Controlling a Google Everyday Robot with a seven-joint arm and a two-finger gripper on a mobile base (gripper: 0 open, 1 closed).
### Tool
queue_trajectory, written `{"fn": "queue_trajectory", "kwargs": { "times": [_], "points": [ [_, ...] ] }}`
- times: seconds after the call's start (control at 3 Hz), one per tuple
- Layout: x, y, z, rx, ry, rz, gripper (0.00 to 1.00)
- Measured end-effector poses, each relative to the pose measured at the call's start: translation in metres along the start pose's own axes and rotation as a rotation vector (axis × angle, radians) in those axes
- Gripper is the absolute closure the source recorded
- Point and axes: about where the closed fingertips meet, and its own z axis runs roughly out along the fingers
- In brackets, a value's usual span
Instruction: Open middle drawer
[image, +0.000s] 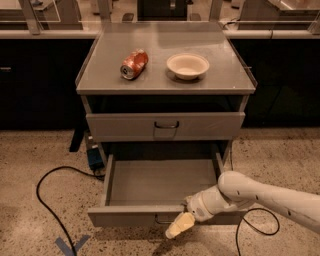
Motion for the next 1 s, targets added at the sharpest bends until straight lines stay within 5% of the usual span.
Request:
{"fn": "queue_trajectory", "kwargs": {
  "times": [1.0],
  "points": [
    [0.013,0.021,-0.006,-0.022,0.013,0.026,0.0]
  ]
}}
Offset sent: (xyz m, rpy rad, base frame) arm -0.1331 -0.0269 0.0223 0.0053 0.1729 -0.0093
